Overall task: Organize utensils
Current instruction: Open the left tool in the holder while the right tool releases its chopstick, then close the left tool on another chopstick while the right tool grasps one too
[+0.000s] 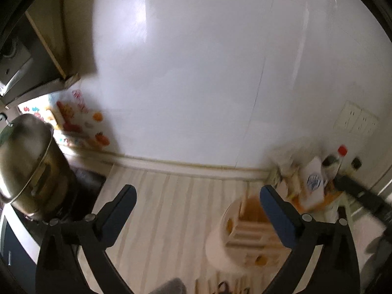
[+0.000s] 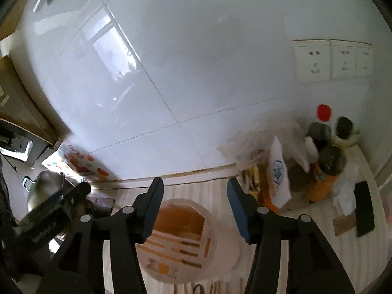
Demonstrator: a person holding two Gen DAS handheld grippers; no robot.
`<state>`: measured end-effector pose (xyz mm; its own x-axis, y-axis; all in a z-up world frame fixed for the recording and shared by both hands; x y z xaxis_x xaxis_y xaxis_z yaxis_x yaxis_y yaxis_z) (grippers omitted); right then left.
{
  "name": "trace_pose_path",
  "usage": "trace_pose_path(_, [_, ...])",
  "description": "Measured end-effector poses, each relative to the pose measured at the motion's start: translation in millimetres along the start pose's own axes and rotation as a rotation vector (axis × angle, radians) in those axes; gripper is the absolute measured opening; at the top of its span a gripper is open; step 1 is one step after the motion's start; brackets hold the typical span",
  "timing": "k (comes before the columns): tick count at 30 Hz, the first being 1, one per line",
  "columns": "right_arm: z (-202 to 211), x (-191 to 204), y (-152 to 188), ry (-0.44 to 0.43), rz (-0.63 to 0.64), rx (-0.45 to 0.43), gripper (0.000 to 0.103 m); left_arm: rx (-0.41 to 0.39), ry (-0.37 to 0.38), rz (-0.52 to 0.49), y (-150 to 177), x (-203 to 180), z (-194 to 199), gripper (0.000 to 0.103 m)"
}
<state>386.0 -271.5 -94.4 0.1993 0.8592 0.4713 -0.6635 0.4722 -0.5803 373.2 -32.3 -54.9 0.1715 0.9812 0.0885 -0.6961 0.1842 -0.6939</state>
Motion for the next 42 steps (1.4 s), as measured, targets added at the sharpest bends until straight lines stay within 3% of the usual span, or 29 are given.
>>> trace_pose_path(7, [31,-25,34,0.051,-0.060,-0.061,0.091,0.105,-0.012,-0.011,61,13,-16,0.103])
trace_pose_path(10, [34,-38,56,0.097,-0.070,-0.057,0.091,0.180,-0.020,-0.027,96,12,-30,0.103])
trace_pose_path(16, [9,-70,106,0.209,-0.101,0.100,0.091,0.340,-0.025,-0.047,163,3,-59,0.103])
trace_pose_path(18, [-4,-87,127,0.238,-0.124,0.179,0.087,0.401,-0.006,-0.038,185,-2,-71,0.102])
trace_pose_path(22, [-34,-113,170,0.284,-0.134,0.343,0.063,0.514,0.054,-0.016,220,-10,-91,0.097])
trace_pose_path(25, [-52,-126,195,0.320,-0.124,0.429,0.048,0.588,0.105,-0.015,243,-19,-103,0.080])
trace_pose_path(27, [-60,-132,208,0.331,-0.117,0.469,0.044,0.625,0.121,-0.032,255,-29,-110,0.070])
trace_pose_path(31, [-74,-140,227,0.370,-0.076,0.537,0.041,0.692,0.148,-0.067,276,-49,-121,0.061])
trace_pose_path(33, [-81,-141,232,0.400,-0.047,0.572,0.041,0.713,0.153,-0.076,284,-54,-125,0.045])
trace_pose_path(35, [-90,-141,238,0.426,-0.005,0.600,0.041,0.705,0.138,-0.095,284,-58,-122,0.042])
trace_pose_path(37, [-96,-141,242,0.443,0.026,0.618,0.041,0.695,0.142,-0.104,281,-62,-119,0.028])
trace_pose_path(39, [-100,-142,245,0.463,0.051,0.633,0.039,0.692,0.140,-0.112,280,-64,-115,0.007])
trace_pose_path(42, [-100,-143,246,0.513,0.115,0.617,0.018,0.694,0.121,-0.128,278,-72,-113,0.005])
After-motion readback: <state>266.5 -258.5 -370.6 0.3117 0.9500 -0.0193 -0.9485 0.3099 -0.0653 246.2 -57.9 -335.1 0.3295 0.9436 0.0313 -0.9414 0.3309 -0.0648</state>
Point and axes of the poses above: each gripper's, at about its wrist camera, not at the fingertips, and z roughly against the way its jaws point, x to its left, y to its underside, the point moved 2 cm from there along -z, roughly the way its jaws point, and after that the axes turned 10 degrees about -z, right-handed, at the moved point
